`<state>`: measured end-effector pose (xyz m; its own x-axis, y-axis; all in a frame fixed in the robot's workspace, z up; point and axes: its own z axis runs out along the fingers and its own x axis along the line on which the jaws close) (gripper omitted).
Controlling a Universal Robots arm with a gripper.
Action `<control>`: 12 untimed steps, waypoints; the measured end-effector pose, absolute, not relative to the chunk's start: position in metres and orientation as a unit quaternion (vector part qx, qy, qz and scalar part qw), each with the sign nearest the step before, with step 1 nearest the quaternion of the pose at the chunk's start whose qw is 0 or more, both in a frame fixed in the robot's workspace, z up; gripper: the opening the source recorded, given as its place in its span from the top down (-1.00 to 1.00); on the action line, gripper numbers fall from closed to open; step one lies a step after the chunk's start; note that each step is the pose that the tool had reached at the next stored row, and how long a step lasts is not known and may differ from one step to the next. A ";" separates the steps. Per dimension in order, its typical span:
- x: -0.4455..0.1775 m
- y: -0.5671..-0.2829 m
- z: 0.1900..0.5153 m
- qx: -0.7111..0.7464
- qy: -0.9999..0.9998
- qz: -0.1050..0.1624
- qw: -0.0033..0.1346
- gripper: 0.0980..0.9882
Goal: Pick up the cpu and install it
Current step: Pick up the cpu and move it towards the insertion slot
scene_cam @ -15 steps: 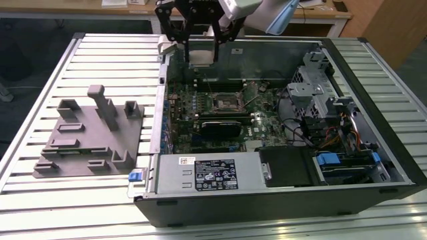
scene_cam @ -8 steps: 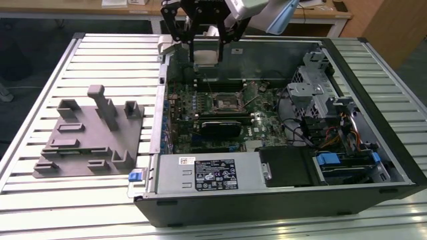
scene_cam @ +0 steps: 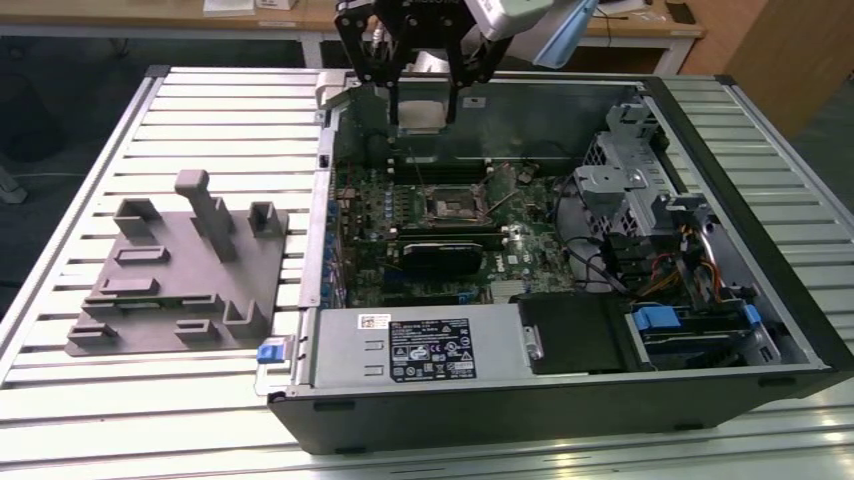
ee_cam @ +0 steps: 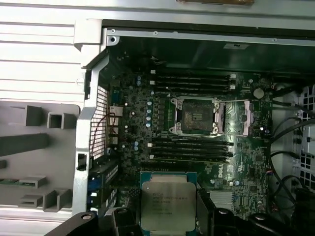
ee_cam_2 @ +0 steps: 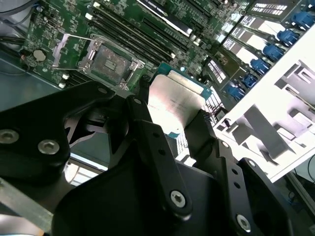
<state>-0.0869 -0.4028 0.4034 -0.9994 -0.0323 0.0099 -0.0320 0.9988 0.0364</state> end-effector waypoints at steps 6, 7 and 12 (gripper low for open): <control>-0.080 -0.403 0.403 0.016 -1.000 -0.018 0.005 0.00; -0.079 -0.403 0.403 0.016 -1.000 -0.018 0.005 0.00; -0.073 -0.401 0.403 0.016 -1.000 -0.018 0.005 0.00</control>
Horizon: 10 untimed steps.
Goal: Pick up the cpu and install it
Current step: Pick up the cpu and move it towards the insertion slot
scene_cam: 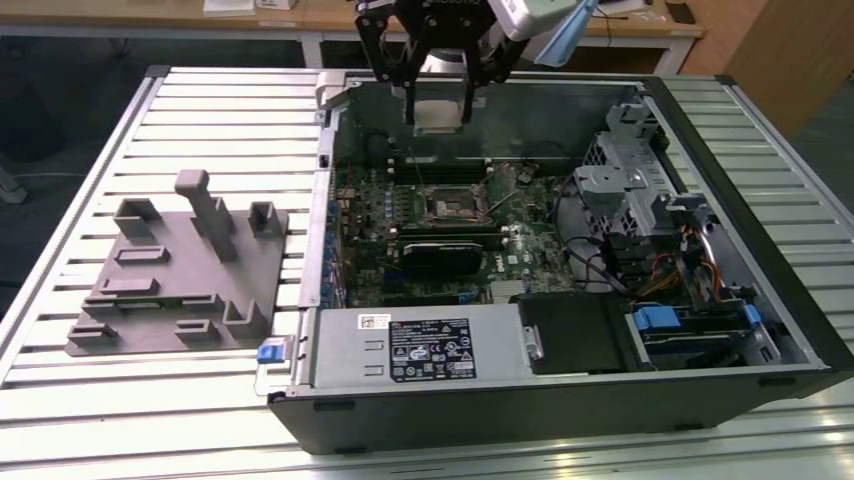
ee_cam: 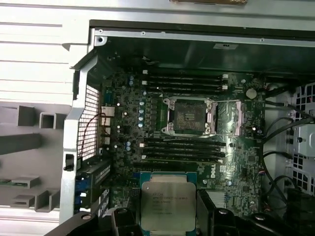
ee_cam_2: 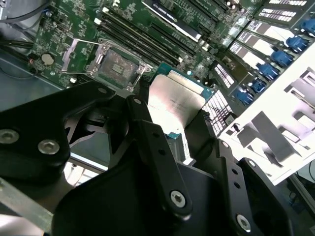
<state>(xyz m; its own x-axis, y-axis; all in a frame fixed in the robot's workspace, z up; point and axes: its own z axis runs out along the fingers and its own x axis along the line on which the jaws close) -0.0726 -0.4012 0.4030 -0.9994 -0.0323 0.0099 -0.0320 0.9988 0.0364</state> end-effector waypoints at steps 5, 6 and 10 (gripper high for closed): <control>-0.065 -0.396 0.403 0.016 -1.000 -0.018 0.005 0.00; -0.064 -0.395 0.402 0.016 -1.000 -0.018 0.005 0.00; -0.059 -0.392 0.402 0.016 -1.000 -0.018 0.005 0.00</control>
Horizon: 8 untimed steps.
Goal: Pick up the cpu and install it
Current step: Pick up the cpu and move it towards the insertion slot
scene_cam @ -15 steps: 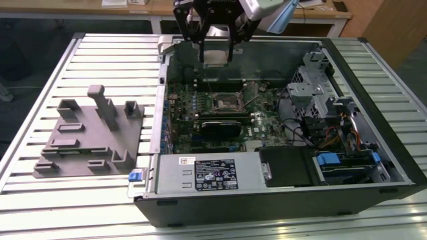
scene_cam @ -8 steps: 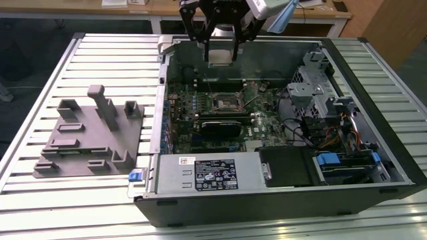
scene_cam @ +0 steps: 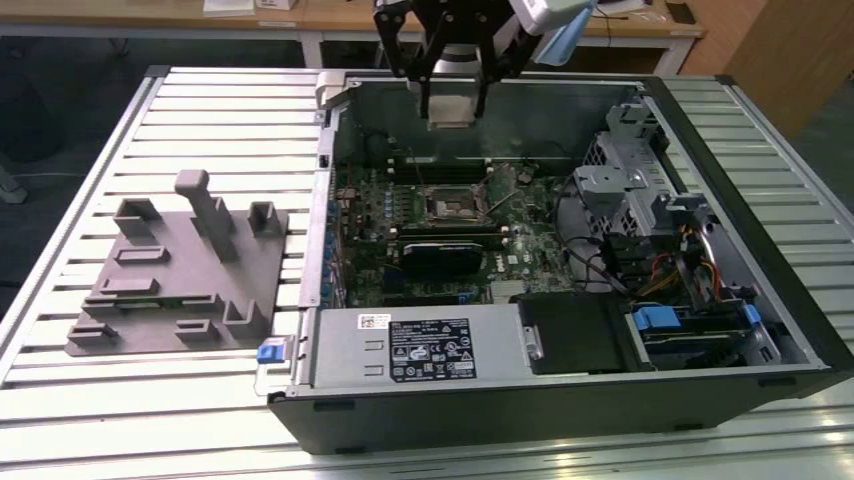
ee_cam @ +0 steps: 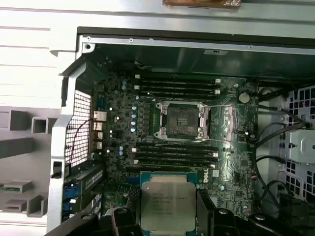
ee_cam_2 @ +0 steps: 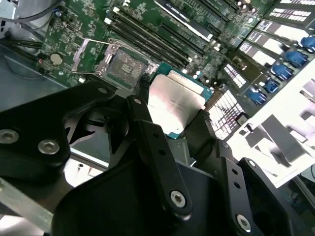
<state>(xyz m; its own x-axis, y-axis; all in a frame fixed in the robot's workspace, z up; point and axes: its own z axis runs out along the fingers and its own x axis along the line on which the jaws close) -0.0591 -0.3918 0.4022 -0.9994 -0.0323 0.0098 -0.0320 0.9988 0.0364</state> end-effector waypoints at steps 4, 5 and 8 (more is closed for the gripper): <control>-0.055 -0.389 0.402 0.016 -1.000 -0.018 0.005 0.00; -0.054 -0.388 0.402 0.016 -1.000 -0.018 0.005 0.00; -0.050 -0.386 0.402 0.016 -1.000 -0.018 0.005 0.00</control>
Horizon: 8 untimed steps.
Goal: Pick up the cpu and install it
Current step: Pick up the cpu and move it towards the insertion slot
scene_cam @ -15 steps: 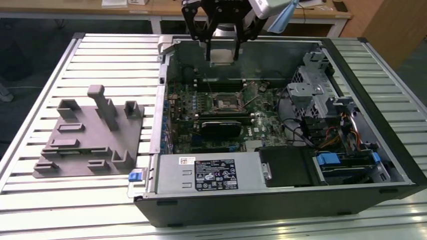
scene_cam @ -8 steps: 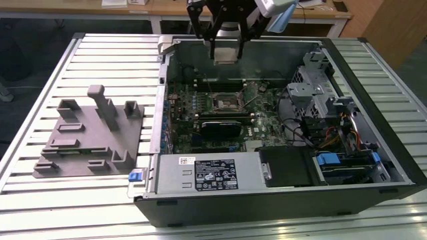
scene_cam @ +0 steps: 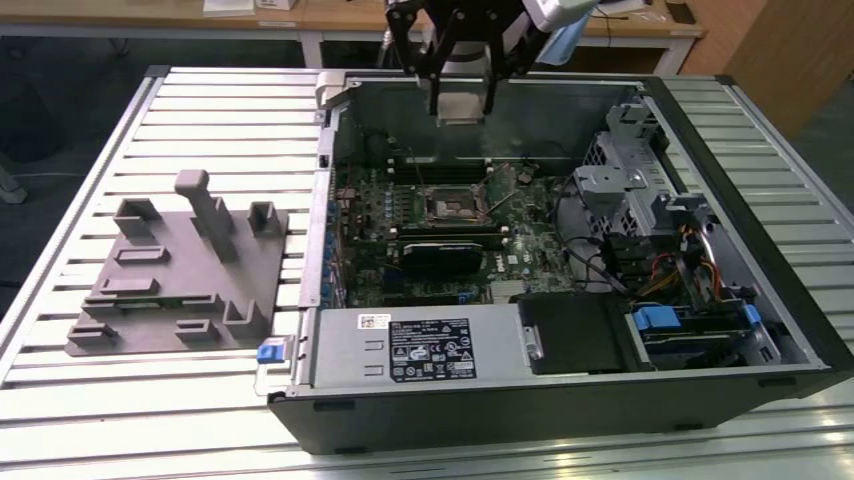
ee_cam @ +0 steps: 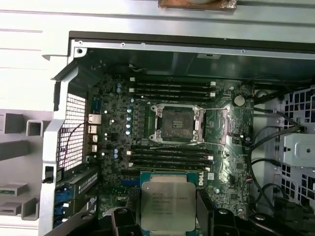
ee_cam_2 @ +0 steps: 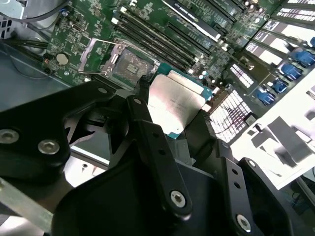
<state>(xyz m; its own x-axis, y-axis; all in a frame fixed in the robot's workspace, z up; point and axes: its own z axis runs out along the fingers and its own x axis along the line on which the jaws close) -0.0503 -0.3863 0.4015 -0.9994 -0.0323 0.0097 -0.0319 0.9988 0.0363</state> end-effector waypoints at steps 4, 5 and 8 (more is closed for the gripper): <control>-0.046 -0.384 0.401 0.016 -1.000 -0.018 0.005 0.00; -0.045 -0.383 0.401 0.016 -1.000 -0.018 0.005 0.00; -0.042 -0.381 0.401 0.016 -1.000 -0.018 0.005 0.00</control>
<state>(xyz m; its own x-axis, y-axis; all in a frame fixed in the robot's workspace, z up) -0.0419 -0.3812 0.4007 -0.9994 -0.0324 0.0095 -0.0320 0.9988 0.0365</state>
